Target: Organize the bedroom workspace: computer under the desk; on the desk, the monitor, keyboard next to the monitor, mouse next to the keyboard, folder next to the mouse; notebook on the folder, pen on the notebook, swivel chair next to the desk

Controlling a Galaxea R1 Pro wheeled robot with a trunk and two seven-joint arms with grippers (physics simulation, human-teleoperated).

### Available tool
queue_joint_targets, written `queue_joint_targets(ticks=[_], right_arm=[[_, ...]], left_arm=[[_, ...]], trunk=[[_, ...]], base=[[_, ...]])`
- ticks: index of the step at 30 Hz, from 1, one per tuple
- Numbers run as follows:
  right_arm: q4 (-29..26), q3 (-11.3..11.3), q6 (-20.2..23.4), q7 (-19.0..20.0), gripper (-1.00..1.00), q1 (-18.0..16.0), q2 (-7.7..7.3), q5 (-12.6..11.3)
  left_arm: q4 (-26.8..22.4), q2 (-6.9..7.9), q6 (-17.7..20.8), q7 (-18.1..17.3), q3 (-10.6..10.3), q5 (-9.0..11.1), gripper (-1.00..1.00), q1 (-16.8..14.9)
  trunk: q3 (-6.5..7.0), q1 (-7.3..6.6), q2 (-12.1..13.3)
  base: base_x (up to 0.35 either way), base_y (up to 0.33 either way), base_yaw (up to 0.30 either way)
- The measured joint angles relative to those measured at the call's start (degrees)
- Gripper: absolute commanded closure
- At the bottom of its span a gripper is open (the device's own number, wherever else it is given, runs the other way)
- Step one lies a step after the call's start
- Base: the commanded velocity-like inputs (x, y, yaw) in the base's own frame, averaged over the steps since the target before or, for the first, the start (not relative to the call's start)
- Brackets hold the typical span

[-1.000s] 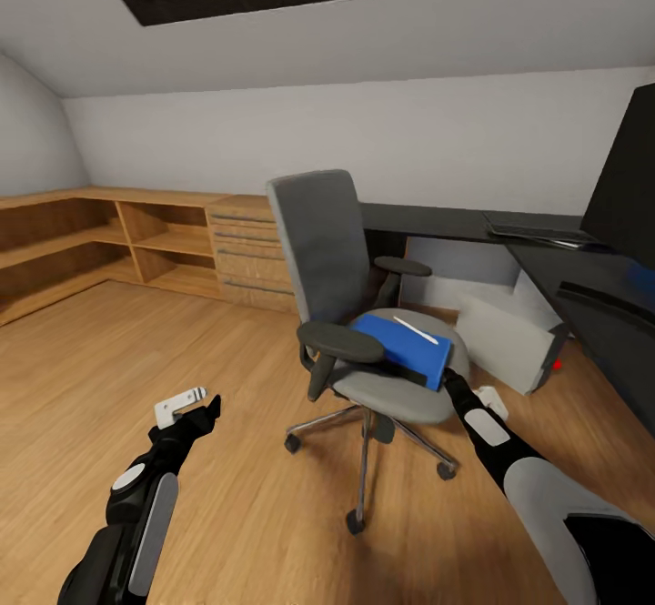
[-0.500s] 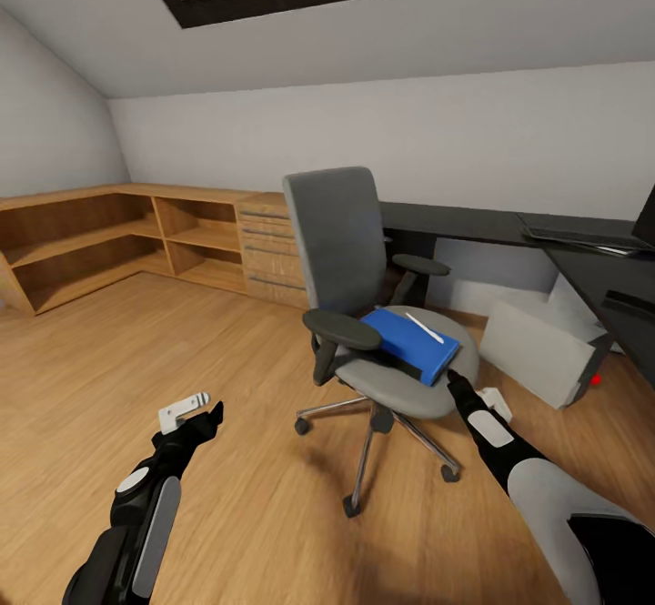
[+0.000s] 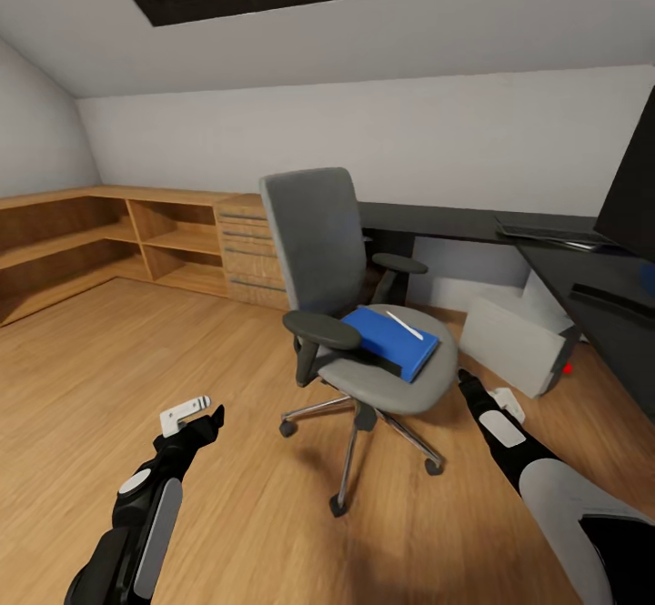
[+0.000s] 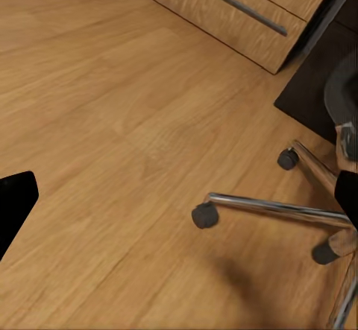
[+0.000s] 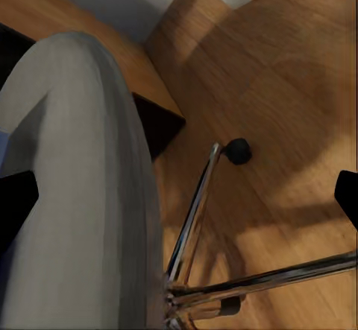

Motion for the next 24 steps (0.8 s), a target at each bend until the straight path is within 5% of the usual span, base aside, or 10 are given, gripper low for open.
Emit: queue_joint_targets(ticks=[6,24], right_arm=[[0.05,0.0,0.0,-0.03,-1.0,0.0,-0.02,0.01],[-0.02,0.0,-0.01,-0.02,-1.0,-0.01,0.06,0.0]], left_arm=[[-0.01,0.0,0.0,0.0,0.01,-0.07,-1.0,0.0],[-0.01,0.0,-0.09,-0.09,0.01,-0.11,-1.0,0.01]], trunk=[[0.01,0.0,0.0],[0.01,-0.03,0.0]], base=[[0.006,0.0,-0.017],[0.297,0.0,0.007]])
